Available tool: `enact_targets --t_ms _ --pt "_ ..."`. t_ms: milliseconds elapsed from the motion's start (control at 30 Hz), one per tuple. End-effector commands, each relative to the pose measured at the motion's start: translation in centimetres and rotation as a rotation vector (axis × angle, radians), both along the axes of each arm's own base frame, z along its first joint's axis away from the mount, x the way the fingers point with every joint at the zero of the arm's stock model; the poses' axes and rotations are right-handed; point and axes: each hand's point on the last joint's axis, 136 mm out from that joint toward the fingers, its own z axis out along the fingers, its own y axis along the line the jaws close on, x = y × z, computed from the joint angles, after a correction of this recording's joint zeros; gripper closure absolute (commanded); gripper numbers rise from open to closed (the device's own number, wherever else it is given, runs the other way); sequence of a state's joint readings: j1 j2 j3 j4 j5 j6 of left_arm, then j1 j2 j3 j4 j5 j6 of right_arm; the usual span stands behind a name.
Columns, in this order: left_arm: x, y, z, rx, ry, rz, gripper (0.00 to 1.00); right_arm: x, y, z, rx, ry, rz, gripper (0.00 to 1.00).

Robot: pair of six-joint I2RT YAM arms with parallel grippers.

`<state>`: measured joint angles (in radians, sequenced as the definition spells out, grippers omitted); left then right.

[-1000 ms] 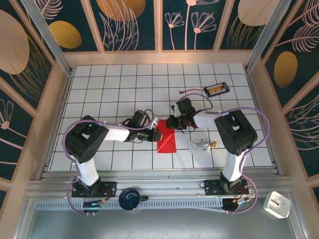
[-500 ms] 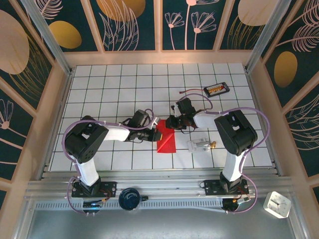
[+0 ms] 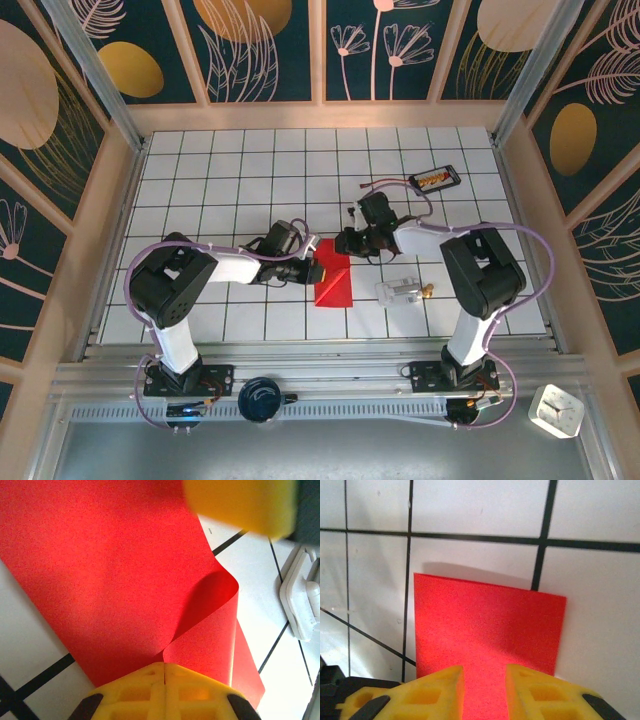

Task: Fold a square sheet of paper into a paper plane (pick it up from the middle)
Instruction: Fold the triangle a second time at the center of the table.

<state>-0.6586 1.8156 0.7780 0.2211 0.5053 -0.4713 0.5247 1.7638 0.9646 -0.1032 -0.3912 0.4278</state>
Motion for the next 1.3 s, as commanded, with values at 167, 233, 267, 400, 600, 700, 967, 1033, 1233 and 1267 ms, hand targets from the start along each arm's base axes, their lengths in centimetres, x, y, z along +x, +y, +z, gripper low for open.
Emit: enact_targets --t_ms 167,233,267,400,600,700,967,1033,1233,1267 --pt "-1.4 4.0 -4.1 0.183 0.060 0.066 1.00 -2.9 -0.8 3.6 0.126 0.000 -0.063 0.73" --pt "-1.5 4.1 -4.0 0.178 0.054 0.069 1.00 -4.5 -0.3 3.4 0.161 0.020 -0.063 0.75" --pt "-1.5 4.1 -4.0 0.174 0.052 0.070 1.00 -5.7 0.3 3.4 0.179 0.029 -0.052 0.77" --pt "-1.6 4.2 -4.3 0.173 0.057 0.071 1.00 -9.5 2.2 2.6 0.237 0.070 -0.015 0.88" --pt "-1.9 4.3 -4.6 0.179 0.061 0.067 1.00 -12.5 5.0 1.9 0.281 0.087 0.049 0.98" --pt "-1.9 4.3 -4.7 0.181 0.063 0.065 1.00 -13.1 6.2 1.8 0.284 0.084 0.074 1.00" --pt "-2.0 4.3 -4.6 0.178 0.060 0.062 1.00 -13.3 7.6 1.0 0.273 0.090 0.099 1.00" --pt "-1.9 4.3 -4.6 0.178 0.058 0.063 1.00 -13.3 7.7 0.7 0.264 0.092 0.102 1.00" --pt "-2.0 4.3 -4.6 0.177 0.061 0.059 1.00 -13.3 7.5 -0.6 0.231 0.103 0.100 1.00" --pt "-1.9 4.3 -4.6 0.177 0.058 0.060 1.00 -13.4 7.4 -0.8 0.225 0.107 0.100 1.00"
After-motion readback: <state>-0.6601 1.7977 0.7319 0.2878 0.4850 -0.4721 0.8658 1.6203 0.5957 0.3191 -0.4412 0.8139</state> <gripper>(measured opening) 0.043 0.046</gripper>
